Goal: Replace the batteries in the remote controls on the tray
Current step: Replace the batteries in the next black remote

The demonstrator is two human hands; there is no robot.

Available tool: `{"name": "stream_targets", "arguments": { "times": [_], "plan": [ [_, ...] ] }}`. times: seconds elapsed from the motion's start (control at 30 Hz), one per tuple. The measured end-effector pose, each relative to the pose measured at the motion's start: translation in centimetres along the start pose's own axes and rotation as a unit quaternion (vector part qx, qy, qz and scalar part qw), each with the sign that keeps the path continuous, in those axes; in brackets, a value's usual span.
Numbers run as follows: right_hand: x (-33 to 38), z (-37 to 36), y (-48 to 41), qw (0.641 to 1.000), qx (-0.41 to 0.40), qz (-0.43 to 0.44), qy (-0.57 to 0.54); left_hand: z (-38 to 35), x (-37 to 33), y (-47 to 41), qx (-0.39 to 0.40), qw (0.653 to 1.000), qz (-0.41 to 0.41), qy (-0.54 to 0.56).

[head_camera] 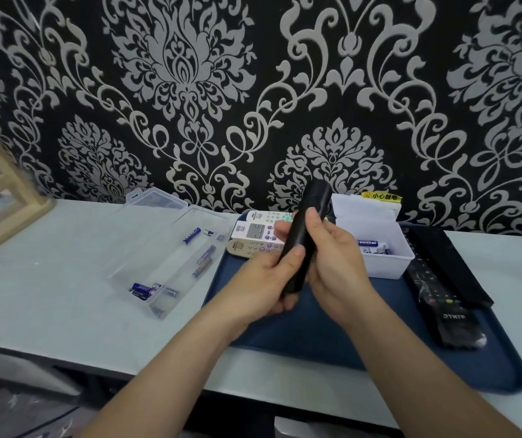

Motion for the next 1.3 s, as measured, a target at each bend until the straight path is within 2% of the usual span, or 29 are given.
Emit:
{"name": "stream_targets", "arguments": {
  "times": [0.2, 0.5, 0.57, 0.63, 0.7, 0.77, 0.87, 0.93, 0.97, 1.03, 1.1, 1.2, 1.23, 1.3],
  "plan": [
    [-1.2, -0.5, 0.0, 0.998, 0.022, -0.041, -0.037, -0.7, -0.3, 0.1, -0.005, 0.999, -0.017, 0.041],
    [0.0, -1.4, 0.3, 0.998, 0.057, -0.001, -0.021, -0.4, -0.2, 0.2, 0.028, 0.998, -0.003, 0.048],
    [0.8, -1.3, 0.3, 0.998, 0.051, 0.018, -0.021, -0.3, -0.5, 0.0, 0.030, 0.999, -0.010, 0.005],
    [1.4, -0.7, 0.2, 0.999, 0.030, 0.039, -0.022, 0.7, -1.0, -0.3, -0.020, 0.996, -0.027, -0.080],
    [1.4, -0.1, 0.0, 0.998, 0.005, 0.042, -0.037, 1.9, -1.6, -0.1, -0.103, 0.966, -0.049, -0.234],
    [1.1, 0.3, -0.1, 0.997, -0.006, 0.031, -0.066, 2.4, -2.6, 0.4, -0.167, 0.926, -0.075, -0.329],
    [0.7, 0.2, 0.0, 0.995, -0.005, 0.013, -0.100, 2.5, -4.2, 1.0, -0.210, 0.896, -0.125, -0.370],
    [0.8, 0.1, 0.2, 0.994, -0.007, 0.010, -0.107, 2.4, -4.8, 1.2, -0.214, 0.889, -0.147, -0.377],
    [0.8, 0.1, 0.2, 0.994, -0.011, 0.010, -0.105, 2.3, -4.7, 1.1, -0.204, 0.893, -0.148, -0.373],
    [1.0, 0.3, 0.1, 0.995, -0.025, 0.008, -0.093, 2.3, -3.8, 0.5, -0.157, 0.925, -0.128, -0.321],
    [1.2, 0.5, 0.0, 0.995, -0.031, -0.001, -0.092, 2.5, -2.6, -0.1, -0.097, 0.968, -0.097, -0.208],
    [1.5, 0.9, -0.3, 0.994, -0.033, -0.008, -0.107, 3.9, -1.9, -0.3, -0.065, 0.995, -0.056, -0.059],
    [1.6, 1.1, -0.3, 0.994, -0.035, -0.008, -0.104, 4.6, -1.6, -0.3, -0.058, 0.996, -0.038, -0.056],
    [1.6, 1.4, -0.4, 0.993, -0.043, -0.010, -0.112, 5.4, -0.7, 0.1, -0.018, 0.993, -0.008, -0.118]
  ]
}}
Point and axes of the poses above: each hand's wrist, its own y-axis away from the middle knuckle, its own z-axis out of the back of the hand, x = y × z, the point moved 10 cm from there along -y, towards the middle knuckle, and after that the axes turned 7 degrees about -y, right-handed, at the moved point
